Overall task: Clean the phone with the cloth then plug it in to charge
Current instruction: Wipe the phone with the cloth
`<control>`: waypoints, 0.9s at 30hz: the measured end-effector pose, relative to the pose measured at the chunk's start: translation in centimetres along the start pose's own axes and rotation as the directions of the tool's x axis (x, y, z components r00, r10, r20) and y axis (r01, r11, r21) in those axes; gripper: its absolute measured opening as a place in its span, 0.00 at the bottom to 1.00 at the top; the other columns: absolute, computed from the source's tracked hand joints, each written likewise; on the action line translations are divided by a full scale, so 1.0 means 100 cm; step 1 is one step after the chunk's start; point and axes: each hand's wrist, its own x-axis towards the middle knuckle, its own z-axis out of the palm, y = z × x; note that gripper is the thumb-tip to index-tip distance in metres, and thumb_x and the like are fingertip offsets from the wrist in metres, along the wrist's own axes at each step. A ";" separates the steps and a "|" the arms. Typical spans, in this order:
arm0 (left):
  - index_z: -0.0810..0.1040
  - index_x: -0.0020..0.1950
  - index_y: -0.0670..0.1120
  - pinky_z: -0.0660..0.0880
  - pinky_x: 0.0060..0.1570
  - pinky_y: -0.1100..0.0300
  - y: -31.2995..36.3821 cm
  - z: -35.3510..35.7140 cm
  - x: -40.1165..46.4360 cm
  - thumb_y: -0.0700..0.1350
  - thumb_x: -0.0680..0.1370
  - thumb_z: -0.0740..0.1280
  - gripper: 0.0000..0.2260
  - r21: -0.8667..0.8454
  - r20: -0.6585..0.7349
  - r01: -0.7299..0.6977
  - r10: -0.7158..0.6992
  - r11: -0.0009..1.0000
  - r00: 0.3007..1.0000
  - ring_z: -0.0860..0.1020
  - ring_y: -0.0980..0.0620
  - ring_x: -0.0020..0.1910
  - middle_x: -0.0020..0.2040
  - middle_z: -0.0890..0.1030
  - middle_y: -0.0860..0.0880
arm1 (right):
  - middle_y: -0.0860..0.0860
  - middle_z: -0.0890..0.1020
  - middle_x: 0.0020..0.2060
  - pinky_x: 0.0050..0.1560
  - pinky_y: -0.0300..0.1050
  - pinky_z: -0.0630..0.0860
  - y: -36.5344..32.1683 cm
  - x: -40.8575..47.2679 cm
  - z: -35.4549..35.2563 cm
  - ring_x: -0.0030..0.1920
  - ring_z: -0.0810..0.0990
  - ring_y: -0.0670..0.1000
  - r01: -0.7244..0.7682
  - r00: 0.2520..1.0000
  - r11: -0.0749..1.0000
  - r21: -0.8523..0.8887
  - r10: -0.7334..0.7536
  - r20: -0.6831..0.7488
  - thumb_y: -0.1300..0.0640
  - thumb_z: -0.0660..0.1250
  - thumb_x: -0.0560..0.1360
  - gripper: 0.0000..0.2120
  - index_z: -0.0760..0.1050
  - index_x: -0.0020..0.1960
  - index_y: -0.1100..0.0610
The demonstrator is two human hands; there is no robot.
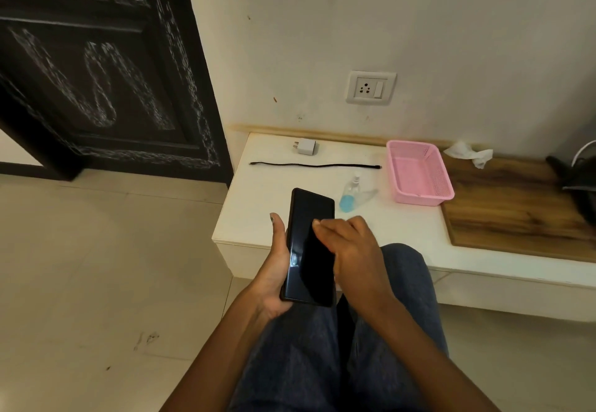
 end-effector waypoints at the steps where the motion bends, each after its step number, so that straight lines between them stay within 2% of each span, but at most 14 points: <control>1: 0.81 0.59 0.47 0.80 0.40 0.53 0.000 0.003 0.000 0.78 0.62 0.55 0.43 0.007 0.007 -0.006 0.006 1.000 1.000 0.84 0.43 0.47 0.51 0.84 0.39 | 0.55 0.84 0.47 0.34 0.51 0.77 0.004 0.010 -0.001 0.39 0.77 0.59 -0.017 1.000 1.000 -0.017 0.017 -0.012 0.76 0.75 0.61 0.23 0.80 0.55 0.64; 7: 0.77 0.64 0.46 0.80 0.45 0.53 -0.006 0.009 0.000 0.78 0.64 0.55 0.44 -0.028 0.009 0.002 -0.002 1.000 1.000 0.83 0.43 0.50 0.55 0.83 0.39 | 0.55 0.82 0.39 0.32 0.49 0.76 0.011 0.033 0.001 0.37 0.75 0.58 -0.083 0.995 0.996 -0.032 0.081 -0.049 0.75 0.71 0.66 0.17 0.81 0.53 0.64; 13: 0.85 0.53 0.46 0.80 0.43 0.51 -0.004 -0.005 0.004 0.79 0.62 0.55 0.42 -0.079 -0.026 -0.013 0.011 0.997 1.000 0.83 0.42 0.51 0.53 0.84 0.39 | 0.54 0.83 0.45 0.32 0.49 0.77 -0.012 -0.007 0.010 0.38 0.77 0.56 0.003 1.000 1.000 -0.003 -0.003 -0.003 0.76 0.73 0.62 0.22 0.80 0.55 0.64; 18: 0.86 0.49 0.45 0.80 0.41 0.50 -0.003 -0.008 0.005 0.79 0.62 0.55 0.42 -0.065 -0.041 -0.018 0.015 0.998 0.999 0.83 0.42 0.49 0.50 0.84 0.39 | 0.53 0.83 0.47 0.33 0.47 0.78 -0.014 -0.016 0.010 0.39 0.77 0.56 0.043 0.999 0.999 0.026 -0.043 0.000 0.74 0.73 0.62 0.22 0.81 0.55 0.62; 22: 0.85 0.51 0.46 0.80 0.43 0.52 -0.003 0.002 0.001 0.78 0.64 0.54 0.41 -0.068 0.018 -0.013 0.015 0.998 1.000 0.83 0.43 0.51 0.52 0.84 0.40 | 0.54 0.84 0.46 0.30 0.47 0.76 -0.001 0.015 0.007 0.37 0.77 0.57 0.000 1.000 0.999 -0.034 0.000 0.000 0.77 0.72 0.60 0.24 0.81 0.54 0.62; 27: 0.83 0.57 0.45 0.80 0.46 0.52 -0.009 0.013 -0.002 0.77 0.65 0.56 0.41 -0.102 0.033 -0.020 0.023 0.995 0.999 0.82 0.43 0.53 0.56 0.82 0.39 | 0.54 0.83 0.43 0.32 0.44 0.73 0.006 0.042 0.002 0.38 0.76 0.57 -0.073 0.997 0.995 -0.062 0.075 0.019 0.77 0.70 0.62 0.21 0.82 0.51 0.61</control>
